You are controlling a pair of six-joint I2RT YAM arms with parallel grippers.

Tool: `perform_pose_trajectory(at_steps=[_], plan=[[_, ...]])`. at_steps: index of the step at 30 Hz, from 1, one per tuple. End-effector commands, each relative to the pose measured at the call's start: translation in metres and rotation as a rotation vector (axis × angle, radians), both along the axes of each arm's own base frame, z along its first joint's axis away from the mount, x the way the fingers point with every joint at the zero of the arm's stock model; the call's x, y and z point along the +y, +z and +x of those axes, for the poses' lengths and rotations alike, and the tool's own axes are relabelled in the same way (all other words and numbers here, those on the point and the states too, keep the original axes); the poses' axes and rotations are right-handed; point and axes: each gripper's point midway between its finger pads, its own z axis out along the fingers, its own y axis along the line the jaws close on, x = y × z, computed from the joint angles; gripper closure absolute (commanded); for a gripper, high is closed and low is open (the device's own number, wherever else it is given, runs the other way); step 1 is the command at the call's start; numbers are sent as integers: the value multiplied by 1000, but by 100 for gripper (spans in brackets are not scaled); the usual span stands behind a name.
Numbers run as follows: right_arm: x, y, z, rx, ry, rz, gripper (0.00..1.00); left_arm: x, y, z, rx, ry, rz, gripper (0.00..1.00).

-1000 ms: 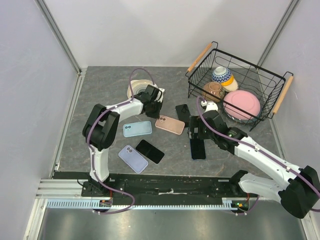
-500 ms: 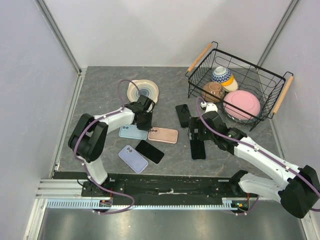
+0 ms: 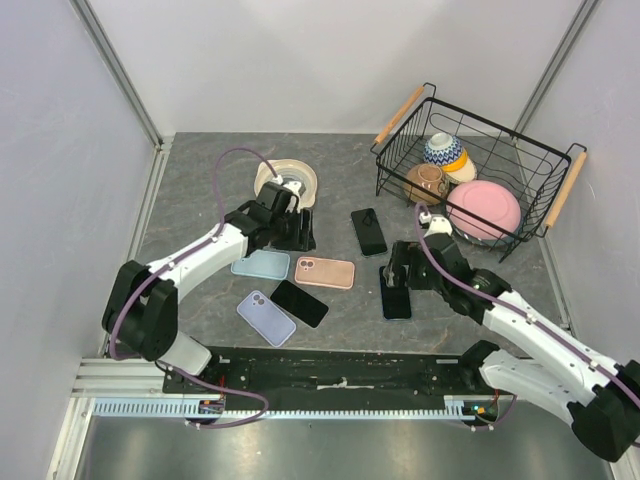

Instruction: Put the phone into the phone case

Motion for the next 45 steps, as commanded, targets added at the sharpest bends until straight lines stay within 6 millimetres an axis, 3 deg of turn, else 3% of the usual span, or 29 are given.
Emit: perform_pose_trajectory(at_steps=[1,7,8,10,11,14,15,16,18,19,23,28,35,45], plan=[[-15,-9,-16,53,-72,45,2,-51,39,12,-114,-237,-185,35],[-15,-29,-41,156,-115,203,2,-110,52,12,-62,-458,-376,35],[-13,-33,-46,175,-110,226,2,-122,42,11,-37,-489,-388,34],[-15,-43,-53,206,-128,257,2,-138,45,19,-43,-514,-398,34],[-13,-45,-58,228,-119,276,2,-144,28,17,14,-518,-390,34],[-12,-58,-68,275,-132,303,2,-174,30,12,28,-589,-415,35],[-12,-63,-72,294,-132,306,2,-179,14,10,60,-599,-401,35],[-13,-65,-73,303,-140,310,2,-188,21,12,42,-621,-404,35],[-12,-68,-76,319,-142,315,2,-198,3,5,77,-648,-362,35],[-13,-68,-77,319,-150,320,2,-205,7,9,62,-660,-358,35],[-9,-69,-79,340,-182,372,2,-223,-11,7,82,-712,-268,35],[3,-78,-90,404,-176,463,2,-232,-44,9,155,-720,-177,35],[6,-93,-98,451,-202,515,2,-232,-67,-1,243,-767,-154,35],[4,-92,-78,385,-237,500,2,-217,-76,-33,355,-803,-151,38]])
